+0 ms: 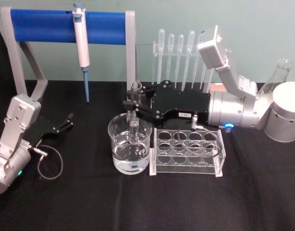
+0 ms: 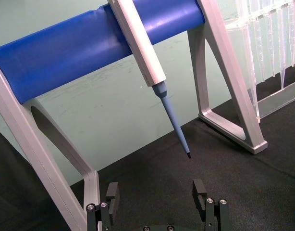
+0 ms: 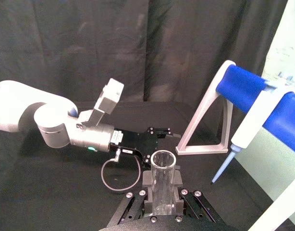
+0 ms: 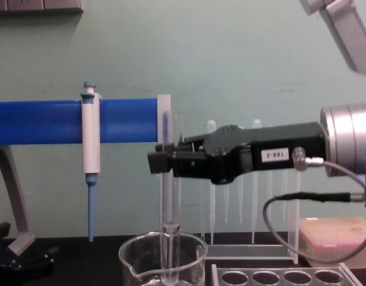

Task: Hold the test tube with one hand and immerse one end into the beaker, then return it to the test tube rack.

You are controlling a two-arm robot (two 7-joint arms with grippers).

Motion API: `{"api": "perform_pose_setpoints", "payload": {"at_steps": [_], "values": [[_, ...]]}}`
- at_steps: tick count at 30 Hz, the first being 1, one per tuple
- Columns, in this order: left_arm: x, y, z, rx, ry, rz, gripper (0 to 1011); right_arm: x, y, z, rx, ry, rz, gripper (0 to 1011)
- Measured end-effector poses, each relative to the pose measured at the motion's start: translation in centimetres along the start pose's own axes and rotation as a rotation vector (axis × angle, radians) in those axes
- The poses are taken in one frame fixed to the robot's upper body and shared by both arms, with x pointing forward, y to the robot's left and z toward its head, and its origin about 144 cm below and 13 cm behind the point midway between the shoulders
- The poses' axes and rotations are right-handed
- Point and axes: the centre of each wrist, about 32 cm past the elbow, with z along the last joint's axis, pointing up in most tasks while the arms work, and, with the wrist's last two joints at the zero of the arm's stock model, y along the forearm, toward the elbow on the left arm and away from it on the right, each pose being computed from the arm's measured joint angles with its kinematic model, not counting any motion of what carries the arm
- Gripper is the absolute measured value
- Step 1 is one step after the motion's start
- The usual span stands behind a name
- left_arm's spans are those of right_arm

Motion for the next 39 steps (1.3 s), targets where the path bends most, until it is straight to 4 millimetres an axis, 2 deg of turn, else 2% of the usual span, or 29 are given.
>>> {"api": "perform_pose_setpoints", "payload": {"at_steps": [10, 39], "values": [[0.0, 0.0, 0.0, 0.0, 0.0, 0.0, 1000, -0.4, 0.7, -2.6, -0.002, 0.023, -0.02, 227], [0.0, 0.0, 0.0, 0.0, 0.0, 0.0, 1000, -0.5, 0.9, -5.4, -0.029, 0.054, -0.014, 227]]}}
